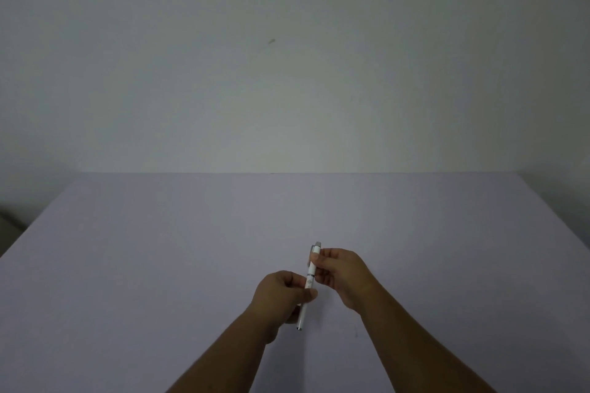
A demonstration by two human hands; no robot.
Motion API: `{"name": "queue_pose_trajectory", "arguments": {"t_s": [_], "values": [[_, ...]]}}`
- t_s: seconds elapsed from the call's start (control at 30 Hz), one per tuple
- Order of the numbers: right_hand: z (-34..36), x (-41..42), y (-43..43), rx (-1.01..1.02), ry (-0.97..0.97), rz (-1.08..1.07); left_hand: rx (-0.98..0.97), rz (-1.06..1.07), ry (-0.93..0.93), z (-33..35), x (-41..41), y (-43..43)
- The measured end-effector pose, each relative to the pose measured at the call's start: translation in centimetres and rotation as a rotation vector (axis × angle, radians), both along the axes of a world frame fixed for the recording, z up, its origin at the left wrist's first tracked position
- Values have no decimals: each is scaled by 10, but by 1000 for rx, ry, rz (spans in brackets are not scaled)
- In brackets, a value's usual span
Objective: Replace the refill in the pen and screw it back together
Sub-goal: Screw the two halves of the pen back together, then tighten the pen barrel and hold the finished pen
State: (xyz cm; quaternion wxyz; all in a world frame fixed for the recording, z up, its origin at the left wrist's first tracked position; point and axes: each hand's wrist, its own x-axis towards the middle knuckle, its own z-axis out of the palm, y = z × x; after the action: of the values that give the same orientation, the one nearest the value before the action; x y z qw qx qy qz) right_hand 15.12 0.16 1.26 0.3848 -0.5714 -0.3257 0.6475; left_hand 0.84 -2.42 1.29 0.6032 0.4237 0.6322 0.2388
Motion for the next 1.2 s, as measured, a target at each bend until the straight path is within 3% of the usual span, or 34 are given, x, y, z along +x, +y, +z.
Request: {"name": "queue_pose_trajectory", "arguments": {"t_s": [0.13,0.23,0.37,0.43,0.67,1.2], "values": [[-8,1,0,-26,-83,1,-21,5,43,-10,2,2],[-20,9,6,-47,-268,-23,-42,33,75,-23,7,6],[-38,28,13,3,-891,112,-11,53,235,-47,19,10],[-45,35,8,-40,-1072,208,8,36,319,-58,25,9],[-71,38,-3,-229,-1060,208,49,39,394,-80,35,5],[-98,25,1,-254,-1003,211,50,59,416,-90,43,4]]}}
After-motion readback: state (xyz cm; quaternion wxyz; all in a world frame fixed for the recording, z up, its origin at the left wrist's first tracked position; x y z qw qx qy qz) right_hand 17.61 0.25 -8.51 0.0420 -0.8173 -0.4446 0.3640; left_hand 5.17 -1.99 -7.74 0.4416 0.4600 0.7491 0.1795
